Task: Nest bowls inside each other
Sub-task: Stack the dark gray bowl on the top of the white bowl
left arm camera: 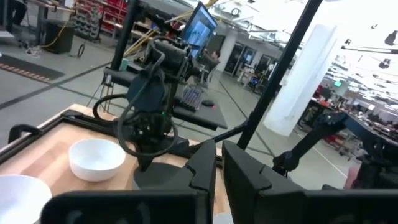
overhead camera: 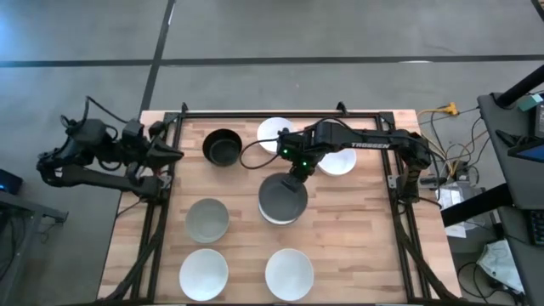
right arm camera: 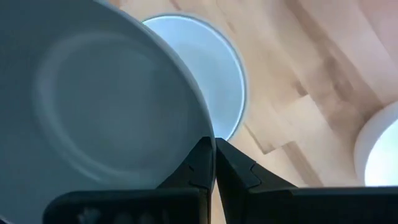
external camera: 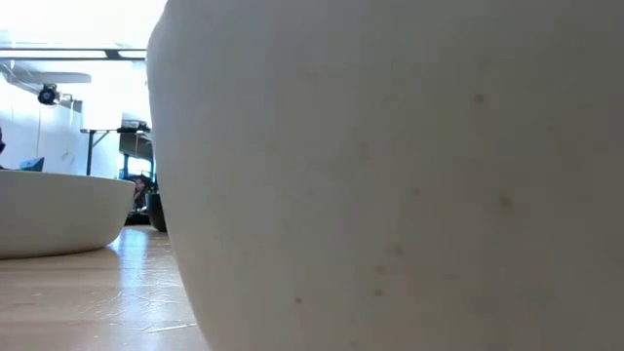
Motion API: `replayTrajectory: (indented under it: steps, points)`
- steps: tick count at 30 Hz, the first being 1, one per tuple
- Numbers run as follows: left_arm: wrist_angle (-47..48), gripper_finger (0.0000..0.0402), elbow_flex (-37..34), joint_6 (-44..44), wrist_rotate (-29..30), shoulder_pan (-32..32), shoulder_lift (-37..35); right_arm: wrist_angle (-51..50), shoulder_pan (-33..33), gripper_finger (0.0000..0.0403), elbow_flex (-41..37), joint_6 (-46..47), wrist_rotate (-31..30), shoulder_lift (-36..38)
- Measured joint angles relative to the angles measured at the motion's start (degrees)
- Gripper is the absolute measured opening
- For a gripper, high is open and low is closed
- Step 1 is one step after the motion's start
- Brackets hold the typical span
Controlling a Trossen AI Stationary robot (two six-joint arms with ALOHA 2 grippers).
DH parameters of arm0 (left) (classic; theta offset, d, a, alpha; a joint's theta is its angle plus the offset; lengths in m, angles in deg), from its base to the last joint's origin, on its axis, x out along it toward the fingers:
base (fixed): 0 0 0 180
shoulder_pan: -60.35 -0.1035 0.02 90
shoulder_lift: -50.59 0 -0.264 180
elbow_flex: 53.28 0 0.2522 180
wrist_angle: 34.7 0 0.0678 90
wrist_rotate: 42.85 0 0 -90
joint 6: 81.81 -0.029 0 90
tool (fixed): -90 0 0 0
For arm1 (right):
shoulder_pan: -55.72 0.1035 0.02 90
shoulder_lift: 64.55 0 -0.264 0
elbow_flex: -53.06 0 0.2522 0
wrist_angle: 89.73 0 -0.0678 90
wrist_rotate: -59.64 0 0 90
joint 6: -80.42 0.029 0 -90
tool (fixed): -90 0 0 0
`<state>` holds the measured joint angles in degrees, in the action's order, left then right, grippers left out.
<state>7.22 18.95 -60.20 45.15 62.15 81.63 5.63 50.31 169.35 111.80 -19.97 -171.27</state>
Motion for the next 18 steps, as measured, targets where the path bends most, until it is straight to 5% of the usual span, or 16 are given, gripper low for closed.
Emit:
replayTrajectory:
  steps: [18]
  points:
    - [1.7, 0.0013, -0.8, -1.6, 1.0, 0.0, -2.0, -0.3, 0.1, 0.0009, -0.6, 0.0, -0.6, -6.6]
